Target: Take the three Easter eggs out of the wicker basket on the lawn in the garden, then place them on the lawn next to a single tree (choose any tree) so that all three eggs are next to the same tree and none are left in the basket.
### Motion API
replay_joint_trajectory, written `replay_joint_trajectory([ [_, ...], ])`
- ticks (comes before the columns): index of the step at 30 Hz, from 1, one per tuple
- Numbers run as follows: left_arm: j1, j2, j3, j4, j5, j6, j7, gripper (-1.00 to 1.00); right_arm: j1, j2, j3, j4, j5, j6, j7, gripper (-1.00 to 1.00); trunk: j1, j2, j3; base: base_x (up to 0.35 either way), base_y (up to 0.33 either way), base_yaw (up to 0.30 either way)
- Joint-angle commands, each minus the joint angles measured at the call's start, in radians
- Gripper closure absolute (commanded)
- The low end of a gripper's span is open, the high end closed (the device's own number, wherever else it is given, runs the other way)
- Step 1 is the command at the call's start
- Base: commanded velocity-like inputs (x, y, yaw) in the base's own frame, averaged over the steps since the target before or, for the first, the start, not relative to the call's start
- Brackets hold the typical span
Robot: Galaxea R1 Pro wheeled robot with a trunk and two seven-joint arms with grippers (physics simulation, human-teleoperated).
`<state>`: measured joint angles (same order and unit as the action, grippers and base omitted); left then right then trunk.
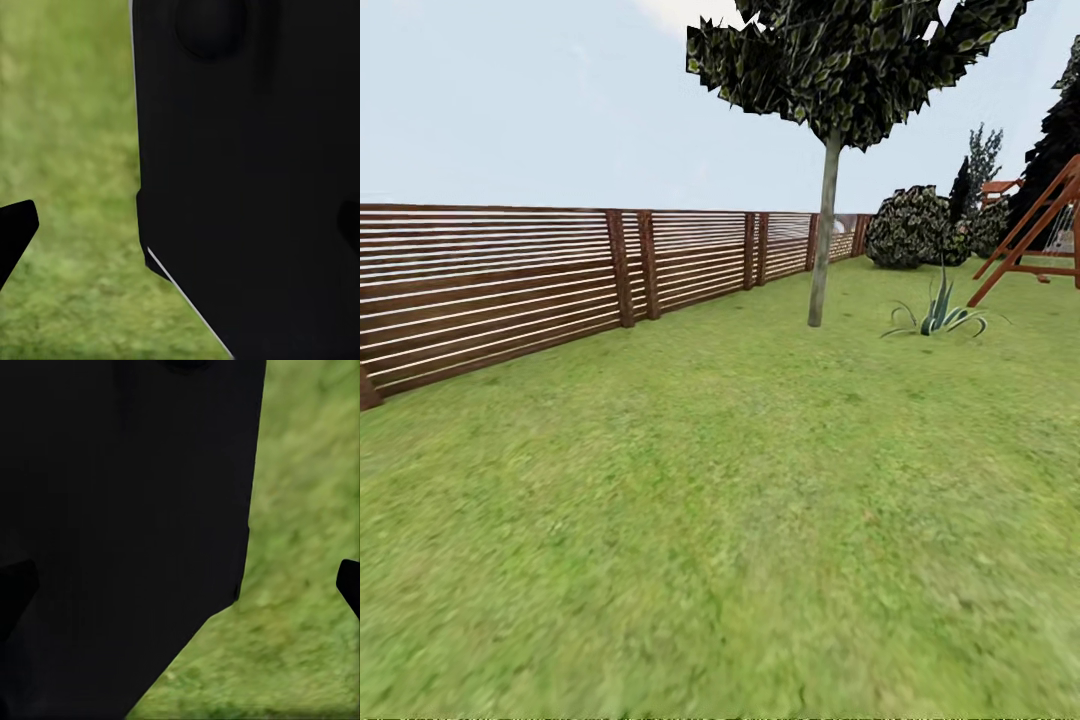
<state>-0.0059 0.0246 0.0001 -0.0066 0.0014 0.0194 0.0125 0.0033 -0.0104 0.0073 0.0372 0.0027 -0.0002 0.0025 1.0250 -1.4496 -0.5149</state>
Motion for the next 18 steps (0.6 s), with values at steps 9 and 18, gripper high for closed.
replay_joint_trajectory([
  [9, 0.000, -0.001, -0.002, -0.001, -0.002, 0.001, -0.002, -1.00, 0.000, 0.001, 0.003, 0.000, 0.006, 0.001, 0.001, -1.00, 0.000, 0.000, -0.015, 0.000, 0.000, 0.000],
  [18, -0.001, -0.009, 0.000, -0.007, 0.004, -0.048, -0.008, -1.00, 0.000, 0.000, 0.003, -0.010, 0.007, -0.001, 0.001, -1.00, 0.000, 0.000, -0.021, 0.005, 0.000, 0.000],
])
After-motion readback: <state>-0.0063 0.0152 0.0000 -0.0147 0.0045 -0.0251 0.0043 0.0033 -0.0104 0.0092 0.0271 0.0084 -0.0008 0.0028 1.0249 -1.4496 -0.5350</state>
